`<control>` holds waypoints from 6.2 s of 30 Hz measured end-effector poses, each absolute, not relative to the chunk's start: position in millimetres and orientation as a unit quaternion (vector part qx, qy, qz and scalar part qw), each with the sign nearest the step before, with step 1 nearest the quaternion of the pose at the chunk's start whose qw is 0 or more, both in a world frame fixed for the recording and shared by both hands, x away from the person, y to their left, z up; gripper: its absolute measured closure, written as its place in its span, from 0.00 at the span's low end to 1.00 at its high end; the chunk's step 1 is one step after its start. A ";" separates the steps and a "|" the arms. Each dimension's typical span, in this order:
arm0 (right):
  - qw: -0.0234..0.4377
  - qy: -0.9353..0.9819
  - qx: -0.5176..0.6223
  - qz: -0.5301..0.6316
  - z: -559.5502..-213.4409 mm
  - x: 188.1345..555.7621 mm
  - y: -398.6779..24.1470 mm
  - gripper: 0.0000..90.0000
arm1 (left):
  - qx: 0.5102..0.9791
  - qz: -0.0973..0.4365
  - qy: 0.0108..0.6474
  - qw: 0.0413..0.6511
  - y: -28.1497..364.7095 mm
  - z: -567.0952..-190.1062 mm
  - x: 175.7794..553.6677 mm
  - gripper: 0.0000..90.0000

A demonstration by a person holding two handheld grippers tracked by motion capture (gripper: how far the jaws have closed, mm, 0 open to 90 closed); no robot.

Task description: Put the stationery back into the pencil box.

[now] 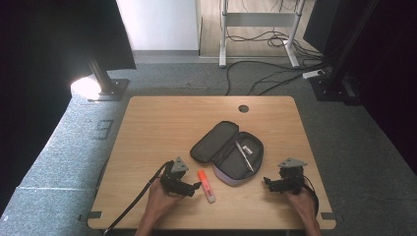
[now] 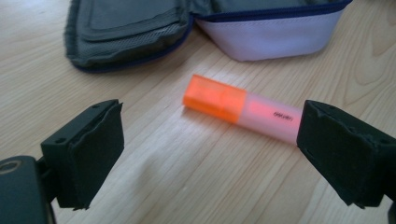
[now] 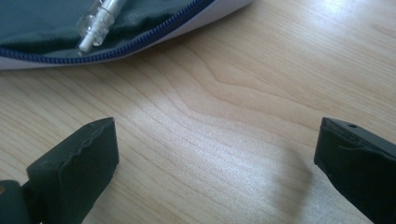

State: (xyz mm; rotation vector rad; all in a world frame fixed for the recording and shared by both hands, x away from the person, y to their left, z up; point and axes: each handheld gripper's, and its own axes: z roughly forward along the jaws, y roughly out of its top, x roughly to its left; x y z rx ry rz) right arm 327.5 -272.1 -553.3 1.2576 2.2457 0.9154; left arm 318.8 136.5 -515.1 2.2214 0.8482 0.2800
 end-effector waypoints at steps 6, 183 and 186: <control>0.198 0.801 0.455 0.335 -556.1 328.1 -273.1 0.00 | 0.865 0.107 0.333 0.360 123.3 -517.7 322.7 0.08; 0.190 0.798 0.460 0.340 -557.6 329.6 -275.4 0.00 | 0.890 0.110 0.287 0.338 -5.8 -501.9 412.9 0.74; 0.190 0.798 0.460 0.340 -557.5 329.6 -275.4 0.00 | 0.890 0.109 0.287 0.336 -7.6 -506.1 413.3 0.74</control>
